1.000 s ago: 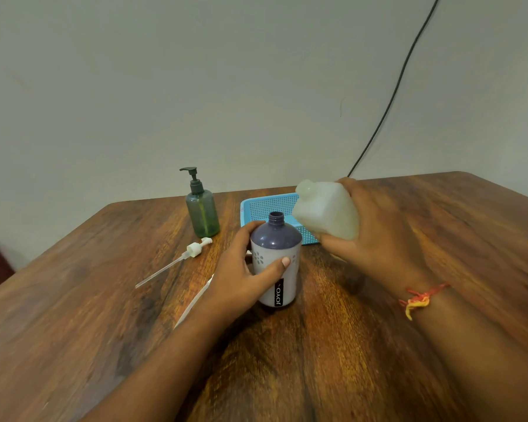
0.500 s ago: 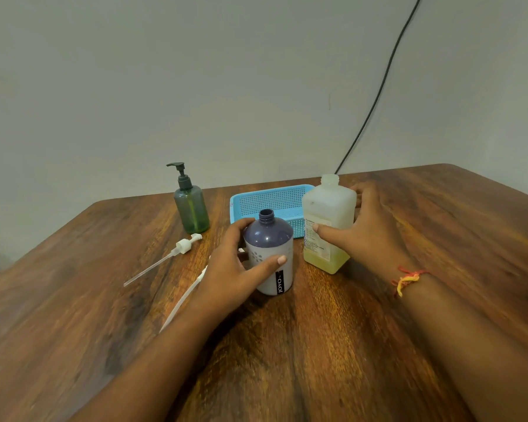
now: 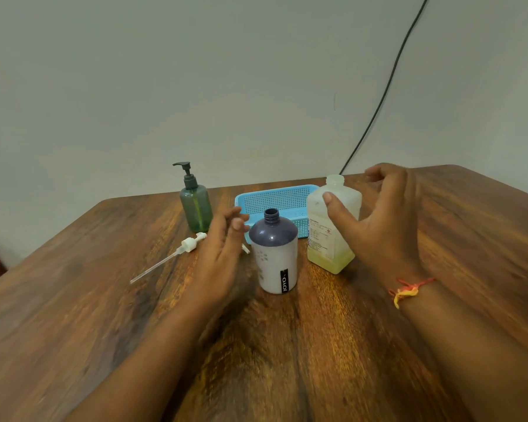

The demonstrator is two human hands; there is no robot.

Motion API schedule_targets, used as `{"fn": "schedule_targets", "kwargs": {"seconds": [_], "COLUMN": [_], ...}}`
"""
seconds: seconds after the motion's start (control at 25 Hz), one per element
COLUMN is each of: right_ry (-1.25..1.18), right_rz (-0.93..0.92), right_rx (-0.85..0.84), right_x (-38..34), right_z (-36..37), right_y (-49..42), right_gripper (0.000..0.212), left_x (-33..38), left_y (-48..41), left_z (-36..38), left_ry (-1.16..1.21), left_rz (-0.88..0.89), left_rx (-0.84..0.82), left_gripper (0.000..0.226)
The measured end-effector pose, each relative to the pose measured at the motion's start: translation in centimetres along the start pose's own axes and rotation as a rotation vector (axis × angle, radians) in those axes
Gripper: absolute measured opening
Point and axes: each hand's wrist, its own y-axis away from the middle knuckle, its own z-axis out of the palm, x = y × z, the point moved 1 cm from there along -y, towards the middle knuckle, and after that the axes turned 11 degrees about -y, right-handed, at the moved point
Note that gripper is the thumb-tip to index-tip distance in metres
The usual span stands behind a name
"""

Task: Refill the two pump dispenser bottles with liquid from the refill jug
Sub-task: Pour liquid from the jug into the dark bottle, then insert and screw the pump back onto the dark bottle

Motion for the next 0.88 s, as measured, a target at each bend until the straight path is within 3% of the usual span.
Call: {"fn": "schedule_targets", "kwargs": {"seconds": [0.12, 0.2, 0.4, 0.56, 0.68, 0.88], "right_ry": [-0.098, -0.117, -0.11, -0.086, -0.083, -0.106], "right_rz": [-0.157, -0.173, -0.061, 0.068, 0.11, 0.126], "right_rx": [-0.021, -0.147, -0.377, -0.468, -0.529, -0.553], "right_x": [-1.8, -2.5, -2.8, -3.2, -3.5, -3.5], "right_z": [0.1, 0.9, 2.9, 3.2, 3.6, 4.0], "right_y": [0.8, 1.7, 3.7, 4.2, 4.7, 5.1], "right_gripper": [0.054, 0.048, 0.063, 0.076, 0.078, 0.071], "left_x": [-0.9, -2.0, -4.2, -6.5, -9.1, -10.1], "left_y": [-1.3, -2.2, -3.2, -3.8, -3.9, -3.9], "left_z": [-1.8, -2.8, -3.3, -5.5, -6.6, -6.7], "left_ry": [-0.017, -0.126, -0.399, -0.633, -0.857, -0.8], "left_rz": [-0.074, -0.183, -0.292, -0.318, -0.388, -0.385], "left_rx": [0.288, 0.349, 0.159, 0.302, 0.134, 0.078], "left_gripper": [0.034, 0.021, 0.021, 0.025, 0.033, 0.031]}}
